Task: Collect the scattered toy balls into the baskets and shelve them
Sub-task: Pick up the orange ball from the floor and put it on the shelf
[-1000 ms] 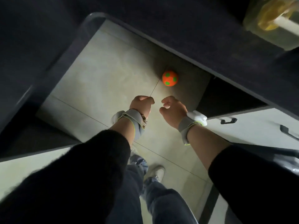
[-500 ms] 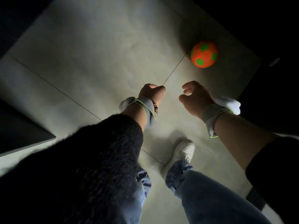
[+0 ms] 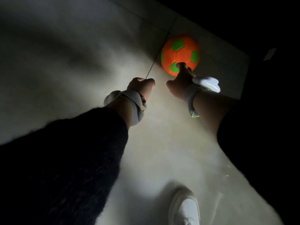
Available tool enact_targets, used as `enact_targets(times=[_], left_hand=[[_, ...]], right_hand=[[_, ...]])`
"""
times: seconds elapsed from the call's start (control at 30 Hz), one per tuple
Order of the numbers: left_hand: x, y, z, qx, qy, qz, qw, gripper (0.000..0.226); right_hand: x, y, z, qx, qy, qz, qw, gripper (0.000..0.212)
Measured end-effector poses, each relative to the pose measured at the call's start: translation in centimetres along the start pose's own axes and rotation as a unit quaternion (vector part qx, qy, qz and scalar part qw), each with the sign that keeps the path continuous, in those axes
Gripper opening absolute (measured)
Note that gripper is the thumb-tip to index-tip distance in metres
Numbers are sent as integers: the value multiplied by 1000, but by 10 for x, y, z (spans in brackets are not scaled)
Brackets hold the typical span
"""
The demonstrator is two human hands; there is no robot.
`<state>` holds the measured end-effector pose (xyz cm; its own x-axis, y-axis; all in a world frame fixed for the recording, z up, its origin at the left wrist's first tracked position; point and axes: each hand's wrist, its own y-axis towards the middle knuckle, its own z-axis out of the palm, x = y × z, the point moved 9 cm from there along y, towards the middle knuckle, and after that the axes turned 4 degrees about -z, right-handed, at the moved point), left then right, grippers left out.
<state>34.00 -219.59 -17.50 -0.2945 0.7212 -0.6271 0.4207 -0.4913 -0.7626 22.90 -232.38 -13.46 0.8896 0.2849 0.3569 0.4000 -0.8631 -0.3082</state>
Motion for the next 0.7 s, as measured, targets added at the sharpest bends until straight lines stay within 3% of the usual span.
enact_targets(times=[0.17, 0.33, 0.47, 0.53, 0.6, 0.7], left_hand=[[-36, 40, 13, -8, 37, 15, 999, 15], [-43, 47, 34, 9, 30, 10, 999, 17], [-28, 46, 54, 11, -78, -39, 996, 49], [-10, 47, 59, 4, -135, -91, 987, 64], [10, 48, 63, 7, -147, -133, 980, 70], [35, 40, 69, 23, -157, -148, 976, 74]], right_hand=[[-14, 61, -21, -69, -90, -21, 993, 87], [-26, 66, -12, -25, -132, -3, 991, 93], [-14, 32, -51, -233, -113, -83, 962, 49], [-26, 23, -64, -293, -73, -70, 951, 44], [-45, 28, -53, -239, -18, -13, 971, 54], [-67, 27, 6, 5, 112, 83, 990, 62]])
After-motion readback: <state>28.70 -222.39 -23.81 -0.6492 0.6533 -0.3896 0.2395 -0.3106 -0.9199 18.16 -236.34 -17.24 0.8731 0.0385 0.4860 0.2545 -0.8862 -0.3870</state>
